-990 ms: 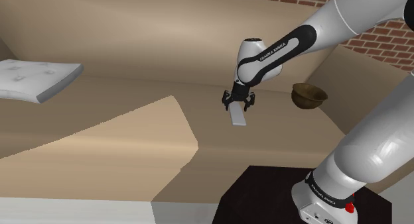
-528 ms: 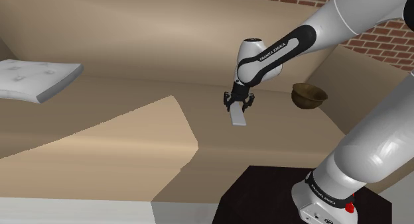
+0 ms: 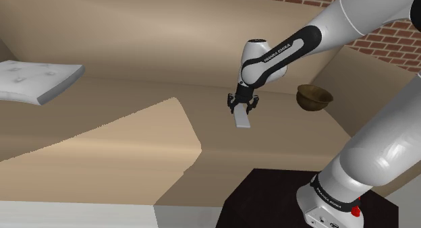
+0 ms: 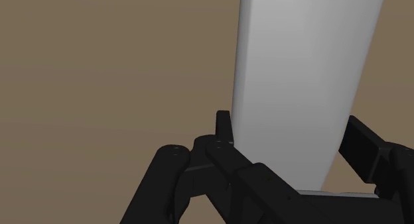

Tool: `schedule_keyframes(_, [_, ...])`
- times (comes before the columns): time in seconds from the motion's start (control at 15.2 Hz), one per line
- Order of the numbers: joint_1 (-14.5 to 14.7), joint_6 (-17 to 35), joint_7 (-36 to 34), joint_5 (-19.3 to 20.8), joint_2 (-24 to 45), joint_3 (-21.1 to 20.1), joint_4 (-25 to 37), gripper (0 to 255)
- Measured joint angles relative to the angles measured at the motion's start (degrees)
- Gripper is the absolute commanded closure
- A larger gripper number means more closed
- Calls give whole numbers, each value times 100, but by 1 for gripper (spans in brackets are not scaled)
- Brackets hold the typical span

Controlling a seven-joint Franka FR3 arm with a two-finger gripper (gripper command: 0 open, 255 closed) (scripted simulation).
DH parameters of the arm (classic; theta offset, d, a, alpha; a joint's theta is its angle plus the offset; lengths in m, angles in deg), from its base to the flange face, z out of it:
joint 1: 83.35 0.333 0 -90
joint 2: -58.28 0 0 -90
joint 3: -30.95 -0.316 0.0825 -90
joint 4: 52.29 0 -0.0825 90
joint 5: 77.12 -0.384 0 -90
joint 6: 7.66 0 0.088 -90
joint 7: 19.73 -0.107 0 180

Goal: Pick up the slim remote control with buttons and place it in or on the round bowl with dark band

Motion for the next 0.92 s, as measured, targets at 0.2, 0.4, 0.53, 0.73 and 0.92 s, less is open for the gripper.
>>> schedule_keyframes(0.2, [0,-176,15,-14,-134,2,43,255])
schedule_keyframes(0.4, [2,-404,30,-31,-300,3,107,255])
schedule_keyframes(0.53, [7,-567,34,-45,-439,1,131,255])
schedule_keyframes(0.73, [11,-837,43,-59,-598,1,242,255])
schedule_keyframes(0.92, [10,-1095,59,-68,-724,7,373,255])
